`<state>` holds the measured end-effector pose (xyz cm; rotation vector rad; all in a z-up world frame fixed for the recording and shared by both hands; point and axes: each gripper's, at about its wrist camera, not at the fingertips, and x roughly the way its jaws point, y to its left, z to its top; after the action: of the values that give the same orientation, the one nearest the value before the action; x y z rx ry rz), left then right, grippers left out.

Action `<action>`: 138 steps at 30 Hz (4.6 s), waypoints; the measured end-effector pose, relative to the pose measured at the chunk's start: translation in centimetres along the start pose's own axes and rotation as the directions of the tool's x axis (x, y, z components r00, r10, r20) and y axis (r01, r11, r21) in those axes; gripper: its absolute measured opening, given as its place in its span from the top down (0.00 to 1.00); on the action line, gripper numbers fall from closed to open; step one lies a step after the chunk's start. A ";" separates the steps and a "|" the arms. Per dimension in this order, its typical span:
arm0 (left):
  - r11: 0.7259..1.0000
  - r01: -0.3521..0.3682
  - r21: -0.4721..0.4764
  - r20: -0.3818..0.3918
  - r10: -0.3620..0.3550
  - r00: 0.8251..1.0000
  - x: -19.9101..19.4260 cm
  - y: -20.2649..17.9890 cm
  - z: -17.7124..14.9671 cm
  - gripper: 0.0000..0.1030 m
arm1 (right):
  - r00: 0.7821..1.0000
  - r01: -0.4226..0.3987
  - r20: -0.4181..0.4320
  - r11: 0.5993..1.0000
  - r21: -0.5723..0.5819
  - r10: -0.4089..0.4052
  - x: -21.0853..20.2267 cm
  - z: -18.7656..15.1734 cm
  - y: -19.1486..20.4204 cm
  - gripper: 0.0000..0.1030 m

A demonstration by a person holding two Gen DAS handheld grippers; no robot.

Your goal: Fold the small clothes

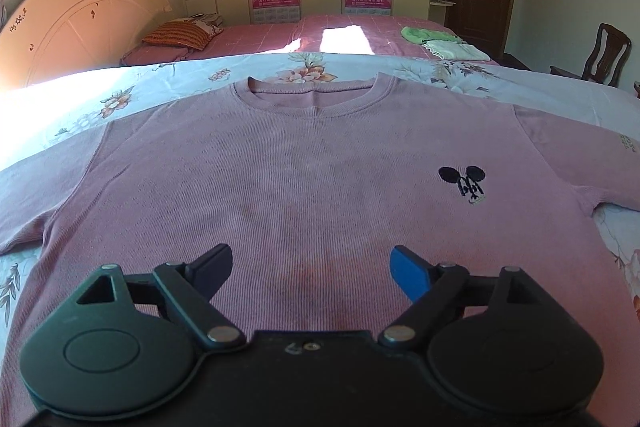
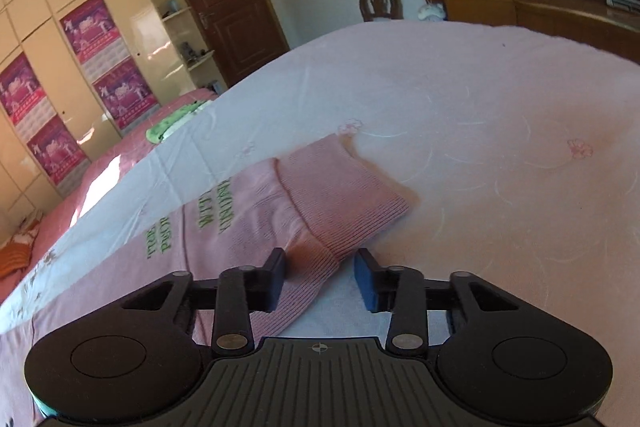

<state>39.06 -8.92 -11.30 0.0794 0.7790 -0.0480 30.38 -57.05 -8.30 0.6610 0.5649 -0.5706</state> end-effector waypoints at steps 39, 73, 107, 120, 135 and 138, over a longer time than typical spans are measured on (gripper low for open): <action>0.999 -0.014 -0.033 -0.002 0.014 1.000 -1.4 19.1 -1.3 0.12 | 0.959 -0.258 -0.063 0.757 -0.601 0.277 -7.9 -15.9 28.1 0.93; 0.861 0.447 -0.244 0.060 -0.446 0.893 4.7 18.5 3.4 0.41 | 0.933 -0.316 -0.112 0.635 -0.705 0.341 -10.1 -30.0 35.5 0.58; 0.847 0.403 -0.347 0.135 -0.380 0.915 10.6 16.0 3.3 0.94 | 0.972 -0.229 -0.083 0.817 -0.530 0.219 -8.2 -19.5 23.6 0.73; 0.966 0.129 -0.224 0.256 -0.070 0.964 6.3 15.7 3.4 0.60 | 0.966 -0.256 -0.135 0.748 -0.612 0.221 -7.1 -18.5 23.4 0.88; 0.979 0.197 -0.051 0.111 -0.190 0.975 13.4 9.3 7.1 0.38 | 0.974 -0.221 -0.176 0.748 -0.626 0.141 5.6 -13.0 29.6 0.88; 0.978 0.205 -0.044 0.180 -0.194 0.964 10.4 9.3 6.2 0.33 | 0.974 -0.227 -0.162 0.750 -0.622 0.161 3.8 -12.5 28.6 0.88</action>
<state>51.52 -0.36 -13.72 -0.0627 0.6099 -0.2196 47.75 -30.82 -7.46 0.0875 0.7242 -0.1181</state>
